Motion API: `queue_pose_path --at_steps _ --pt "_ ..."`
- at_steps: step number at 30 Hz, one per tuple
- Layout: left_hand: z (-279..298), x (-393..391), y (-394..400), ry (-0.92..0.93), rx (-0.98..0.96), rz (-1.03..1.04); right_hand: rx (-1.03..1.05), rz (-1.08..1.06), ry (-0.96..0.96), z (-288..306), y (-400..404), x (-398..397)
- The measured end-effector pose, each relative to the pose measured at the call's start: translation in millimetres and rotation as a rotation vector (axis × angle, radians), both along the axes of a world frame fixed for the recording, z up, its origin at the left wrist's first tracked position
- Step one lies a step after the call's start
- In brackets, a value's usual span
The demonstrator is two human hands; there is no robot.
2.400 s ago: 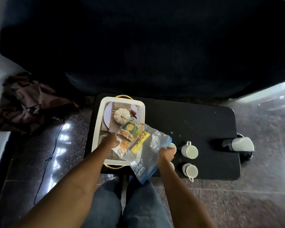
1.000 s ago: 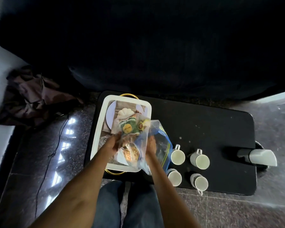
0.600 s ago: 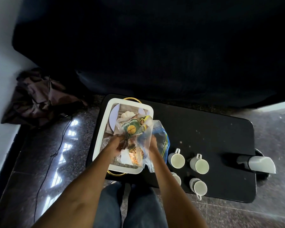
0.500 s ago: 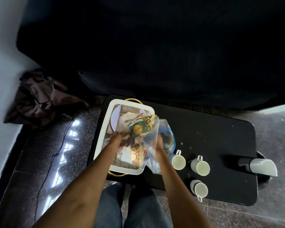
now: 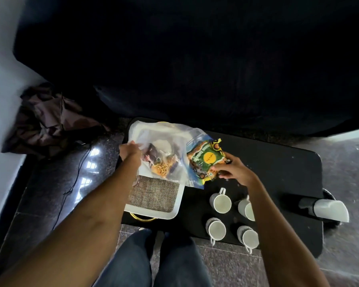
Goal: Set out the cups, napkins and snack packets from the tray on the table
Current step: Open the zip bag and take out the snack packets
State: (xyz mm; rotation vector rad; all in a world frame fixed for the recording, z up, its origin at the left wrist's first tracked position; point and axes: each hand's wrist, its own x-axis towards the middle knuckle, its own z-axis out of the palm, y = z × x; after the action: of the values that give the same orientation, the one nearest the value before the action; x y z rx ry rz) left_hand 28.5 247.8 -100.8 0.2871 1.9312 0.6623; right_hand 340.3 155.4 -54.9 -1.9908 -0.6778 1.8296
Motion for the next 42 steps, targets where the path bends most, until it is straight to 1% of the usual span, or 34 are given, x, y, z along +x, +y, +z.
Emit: queue_pose_path --at_steps 2,3,5,7,9,11,13,14,16,18,19,20,21,22,23,24,25,27,29,32,34,36,38,39,40,41,42 --pt "-1.5 -8.3 -4.0 0.046 0.009 -0.005 -0.019 -0.135 0.04 -2.0 -7.0 10.5" --pt "-3.8 -8.0 -8.4 0.034 0.0 -0.029 -0.021 -0.229 0.054 -6.9 -9.8 13.8" --pt "-14.4 -0.4 -17.4 0.019 -0.037 -0.099 -0.033 -0.416 0.008 -21.0 -11.1 16.5" --pt "-23.7 10.3 -22.4 0.095 -0.058 -0.117 -0.068 -0.5 -0.071 -38.1 -7.2 14.2" --pt "-34.7 16.7 -25.4 0.14 -0.073 -0.112 -0.093 -0.505 -0.093 -55.3 -1.6 9.0" --pt "-40.4 16.2 -27.9 0.16 -0.086 -0.077 -0.15 -0.46 -0.084 -71.7 0.3 4.3" --pt "-44.3 12.9 -27.7 0.172 -0.085 -0.046 -0.257 -0.344 -0.09 -81.2 -1.8 3.5" --pt "-44.2 12.0 -26.7 0.18 -0.081 -0.045 -0.312 -0.271 -0.129 -83.8 -4.2 5.5" --pt "-42.9 12.2 -25.8 0.206 -0.07 -0.06 -0.374 -0.108 -0.295 -82.6 -6.3 11.4" --pt "-41.8 15.0 -25.5 0.212 -0.063 -0.07 -0.381 0.08 -0.523 -71.1 -3.2 15.7" --pt "-39.8 16.5 -25.7 0.214 -0.064 -0.079 -0.353 0.148 -0.652 -63.4 -0.1 15.6" --pt "-38.2 18.1 -25.6 0.22 -0.067 -0.099 -0.289 0.172 -0.778 -56.9 2.7 14.8" --pt "-36.7 19.2 -26.3 0.23 -0.069 -0.125 -0.187 0.156 -0.884 -52.3 4.8 12.7" --pt "-36.1 19.7 -27.0 0.242 -0.066 -0.152 -0.051 0.127 -0.944 -48.4 6.8 9.2" --pt "-34.3 19.9 -28.2 0.251 -0.065 -0.175 0.091 0.12 -0.932 -44.9 8.2 3.5" --pt "-33.6 19.1 -29.9 0.26 -0.064 -0.189 0.204 0.136 -0.843 -41.9 10.0 -5.6" --pt "-31.5 18.1 -31.1 0.263 -0.066 -0.196 0.276 0.183 -0.715 -40.4 12.1 -17.3" --pt "-28.6 16.5 -34.5 0.247 -0.076 -0.186 0.315 0.27 -0.452 -44.2 16.1 -42.7" --pt "-26.4 15.4 -39.1 0.177 -0.058 -0.133 0.294 0.232 -0.307 -53.7 20.6 -64.7" --pt "-27.6 9.6 -44.8 0.076 -0.046 -0.082 0.191 -0.003 -0.174 -70.1 14.4 -85.6" --pt "-28.7 5.7 -48.4 0.049 -0.066 -0.094 0.037 -0.102 -0.078 -72.3 10.4 -94.2" --pt "-31.5 2.6 -51.0 0.054 -0.077 -0.12 -0.125 -0.094 0.009 -76.6 9.1 -99.5" --pt "-31.9 1.8 -53.1 0.04 -0.086 -0.151 -0.209 0.158 0.03 -71.4 4.1 -104.2" --pt "-30.3 2.4 -53.0 0.028 -0.091 -0.16 -0.223 0.282 -0.015 -73.0 1.2 -106.9" --pt "-31.9 3.4 -52.2 0.023 -0.091 -0.158 -0.204 0.378 -0.007 -72.1 -0.3 -109.4" --pt "-31.0 5.3 -51.2 0.032 -0.102 -0.153 -0.236 0.381 0.022 -68.7 -1.3 -113.1" --pt "-31.0 6.8 -50.1 0.051 -0.109 -0.134 -0.208 0.43 -0.013 -69.4 0.0 -115.7"
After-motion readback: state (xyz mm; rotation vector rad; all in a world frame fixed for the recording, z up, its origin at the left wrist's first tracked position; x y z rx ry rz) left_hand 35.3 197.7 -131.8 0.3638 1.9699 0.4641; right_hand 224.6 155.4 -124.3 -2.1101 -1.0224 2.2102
